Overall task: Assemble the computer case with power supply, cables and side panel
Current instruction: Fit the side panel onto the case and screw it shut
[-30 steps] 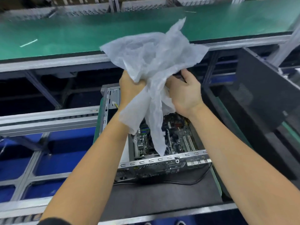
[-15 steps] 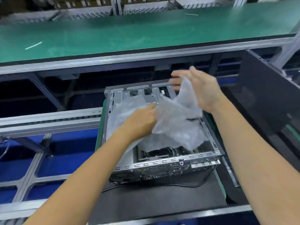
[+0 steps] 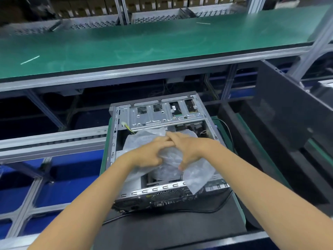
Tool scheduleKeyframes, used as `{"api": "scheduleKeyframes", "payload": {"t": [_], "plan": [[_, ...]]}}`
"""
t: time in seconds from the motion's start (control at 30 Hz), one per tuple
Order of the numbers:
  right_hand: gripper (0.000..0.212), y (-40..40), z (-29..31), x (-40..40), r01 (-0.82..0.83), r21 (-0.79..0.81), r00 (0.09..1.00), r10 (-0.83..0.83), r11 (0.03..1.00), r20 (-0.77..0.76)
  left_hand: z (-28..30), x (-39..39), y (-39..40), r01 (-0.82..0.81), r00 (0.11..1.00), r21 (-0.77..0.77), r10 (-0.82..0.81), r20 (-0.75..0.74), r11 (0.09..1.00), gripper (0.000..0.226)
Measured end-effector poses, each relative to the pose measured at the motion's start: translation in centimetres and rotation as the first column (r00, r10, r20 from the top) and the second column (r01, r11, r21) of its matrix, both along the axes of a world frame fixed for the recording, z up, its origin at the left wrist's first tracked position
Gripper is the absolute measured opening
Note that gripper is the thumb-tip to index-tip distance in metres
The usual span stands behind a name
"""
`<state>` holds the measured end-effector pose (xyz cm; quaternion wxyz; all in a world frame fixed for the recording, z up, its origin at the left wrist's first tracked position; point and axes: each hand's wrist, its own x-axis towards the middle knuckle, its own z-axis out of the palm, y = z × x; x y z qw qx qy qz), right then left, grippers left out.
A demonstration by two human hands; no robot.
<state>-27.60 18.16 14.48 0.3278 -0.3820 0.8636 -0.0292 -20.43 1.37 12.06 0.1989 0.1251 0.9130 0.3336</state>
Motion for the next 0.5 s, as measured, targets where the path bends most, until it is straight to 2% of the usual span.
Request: {"api": "scheduleKeyframes", "payload": {"t": [0.07, 0.13, 0.2, 0.23, 0.3, 0.4, 0.43, 0.5], "plan": [[0.135, 0.6, -0.7, 0.1, 0.015, 0.046, 0.998, -0.012, 0.999, -0.064, -1.2, -0.3, 0.3, -0.058, 0.979, -0.309, -0.007, -0.204, 0.949, 0.091], [0.124, 1.2, -1.4, 0.3, -0.004, 0.091, 0.996, 0.011, 0.996, -0.085, -2.0, -1.0, 0.7, -0.209, 0.922, -0.580, -0.039, -0.385, 0.787, 0.069], [0.115, 1.4, -2.1, 0.5, -0.014, 0.096, 0.997, 0.022, 0.995, -0.076, -2.0, -1.8, 0.8, -0.339, 0.888, -0.695, -0.028, -0.459, 0.635, 0.060], [0.113, 1.5, -2.3, 0.4, -0.015, 0.089, 0.996, 0.022, 0.996, -0.083, -1.9, -2.3, 0.7, -0.337, 0.905, -0.722, -0.003, -0.425, 0.604, 0.063], [0.107, 1.3, -2.3, 0.2, -0.011, 0.080, 0.996, 0.018, 0.997, -0.088, -1.7, -2.8, 0.6, -0.283, 0.947, -0.730, 0.060, -0.317, 0.622, 0.064], [0.087, 1.4, -2.9, -0.4, 0.026, 0.036, 0.995, -0.023, 0.999, -0.097, -1.6, -3.9, 1.1, -0.219, 0.972, -0.687, 0.089, -0.220, 0.693, 0.050], [0.086, 1.6, -3.1, -0.6, 0.040, 0.017, 0.995, -0.038, 0.999, -0.090, -1.6, -4.1, 1.4, -0.200, 0.977, -0.664, 0.100, -0.186, 0.720, 0.047], [0.099, 2.2, -3.7, -1.3, 0.069, -0.031, 0.996, -0.071, 0.997, -0.049, -1.5, -4.4, 1.8, -0.181, 0.983, -0.611, 0.157, -0.093, 0.770, 0.054]]}}
